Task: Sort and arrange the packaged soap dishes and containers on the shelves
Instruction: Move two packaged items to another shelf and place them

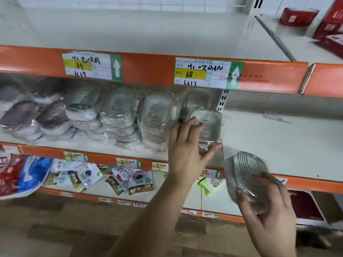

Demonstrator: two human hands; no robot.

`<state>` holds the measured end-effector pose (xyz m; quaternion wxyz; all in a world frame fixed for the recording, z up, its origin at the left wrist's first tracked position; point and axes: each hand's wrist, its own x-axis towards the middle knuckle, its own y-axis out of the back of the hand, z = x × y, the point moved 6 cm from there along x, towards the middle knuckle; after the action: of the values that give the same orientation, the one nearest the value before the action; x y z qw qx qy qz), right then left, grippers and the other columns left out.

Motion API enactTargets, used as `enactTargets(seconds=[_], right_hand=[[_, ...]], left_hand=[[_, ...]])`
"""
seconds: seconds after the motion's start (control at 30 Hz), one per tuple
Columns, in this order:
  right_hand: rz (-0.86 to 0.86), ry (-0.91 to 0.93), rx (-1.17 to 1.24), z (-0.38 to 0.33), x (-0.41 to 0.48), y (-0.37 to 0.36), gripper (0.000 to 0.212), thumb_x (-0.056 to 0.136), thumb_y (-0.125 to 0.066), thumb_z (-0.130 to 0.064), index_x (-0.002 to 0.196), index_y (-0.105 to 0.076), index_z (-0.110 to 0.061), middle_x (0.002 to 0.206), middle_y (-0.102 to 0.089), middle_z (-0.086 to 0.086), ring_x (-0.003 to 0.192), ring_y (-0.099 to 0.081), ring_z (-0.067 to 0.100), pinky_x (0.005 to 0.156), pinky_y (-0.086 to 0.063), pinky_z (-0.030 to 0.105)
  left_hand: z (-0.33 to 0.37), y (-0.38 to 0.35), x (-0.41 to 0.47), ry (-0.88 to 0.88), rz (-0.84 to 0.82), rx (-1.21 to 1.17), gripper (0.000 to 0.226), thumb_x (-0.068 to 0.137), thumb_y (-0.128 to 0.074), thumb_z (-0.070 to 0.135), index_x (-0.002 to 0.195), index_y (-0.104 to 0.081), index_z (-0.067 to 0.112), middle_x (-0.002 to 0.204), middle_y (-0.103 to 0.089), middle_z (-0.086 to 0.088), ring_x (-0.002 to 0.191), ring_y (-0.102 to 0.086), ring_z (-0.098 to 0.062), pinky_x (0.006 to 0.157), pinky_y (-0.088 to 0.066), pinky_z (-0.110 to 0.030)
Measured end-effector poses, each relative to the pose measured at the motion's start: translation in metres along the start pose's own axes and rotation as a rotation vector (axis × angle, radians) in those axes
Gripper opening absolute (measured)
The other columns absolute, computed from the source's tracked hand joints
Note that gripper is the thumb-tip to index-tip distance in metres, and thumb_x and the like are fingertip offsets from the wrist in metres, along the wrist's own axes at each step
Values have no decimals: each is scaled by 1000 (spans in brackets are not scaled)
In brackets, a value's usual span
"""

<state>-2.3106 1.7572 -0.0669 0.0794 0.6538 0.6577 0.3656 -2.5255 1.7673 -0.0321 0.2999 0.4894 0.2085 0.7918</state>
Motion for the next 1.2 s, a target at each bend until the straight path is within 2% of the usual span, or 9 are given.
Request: enactTargets(seconds=[0.07, 0.17, 0.2, 0.3, 0.5, 0.6, 0.73, 0.93, 1.2], right_hand=[[-15, 4, 7, 6, -2, -4, 50, 73, -58, -52, 108, -67, -18, 126, -58, 6, 115, -52, 11, 94, -31, 2], [-56, -4, -3, 13, -9, -10, 51, 72, -58, -55, 109, -67, -21, 127, -57, 0, 117, -55, 19, 96, -46, 31], [-64, -13, -10, 13, -10, -10, 51, 71, -58, -56, 109, -67, -22, 128, -57, -1, 118, -55, 20, 93, -47, 35], [-83, -20, 4, 10, -12, -11, 50, 71, -57, -57, 108, -66, -25, 127, -57, -3, 118, -52, 10, 88, -39, 21], [-68, -35, 37, 3, -3, -13, 52, 72, -56, -56, 110, -64, -20, 129, -55, -1, 115, -49, 7, 90, -31, 2], [-20, -17, 78, -4, 4, -14, 49, 75, -57, -52, 114, -60, -21, 131, -53, 1, 121, -48, 9, 93, -32, 6], [60, 69, 104, -24, 17, -18, 47, 82, -59, -42, 116, -56, -10, 133, -50, 10, 126, -43, 7, 101, -31, 10], [11, 177, 106, -64, 59, -52, 42, 85, -65, -34, 115, -56, -6, 132, -49, 12, 128, -46, 24, 102, -42, 45], [-37, 237, -21, -94, 104, -97, 43, 91, -66, -35, 122, -53, -8, 138, -44, 14, 131, -40, 34, 111, -33, 43]], left_hand=[[-1, -9, 13, 7, -3, 50, 60, 78, -73, 55, 109, -68, 4, 121, -63, -10, 111, -54, -32, 100, -39, -39], [-6, -25, 18, 49, -152, 273, 65, 81, -63, 63, 117, -64, 9, 128, -60, -7, 117, -49, -31, 101, -31, -41], [-8, -30, 15, 60, -223, 358, 69, 82, -57, 66, 123, -60, 10, 133, -57, -5, 121, -45, -30, 102, -27, -42], [-14, -38, 2, 44, -323, 453, 73, 87, -46, 61, 141, -46, 12, 147, -44, -2, 130, -36, -28, 100, -20, -42], [-14, -38, 7, -6, -357, 475, 60, 94, -37, 46, 144, -43, 12, 149, -42, -1, 127, -39, -27, 104, -21, -42], [-15, -35, 9, -20, -380, 458, 59, 96, -38, 46, 144, -42, 12, 149, -42, 0, 126, -40, -27, 105, -24, -43], [-13, -12, -5, -89, -316, 311, 45, 93, -51, 37, 129, -60, 13, 136, -55, -4, 123, -47, -29, 100, -33, -43], [-26, 21, -45, -126, -195, 197, 29, 90, -53, 31, 110, -68, 16, 112, -62, 0, 105, -55, -23, 85, -39, -39], [-56, 39, -62, -104, -209, 203, 26, 90, -50, 30, 103, -69, 17, 101, -62, 0, 93, -57, -24, 78, -41, -39]])
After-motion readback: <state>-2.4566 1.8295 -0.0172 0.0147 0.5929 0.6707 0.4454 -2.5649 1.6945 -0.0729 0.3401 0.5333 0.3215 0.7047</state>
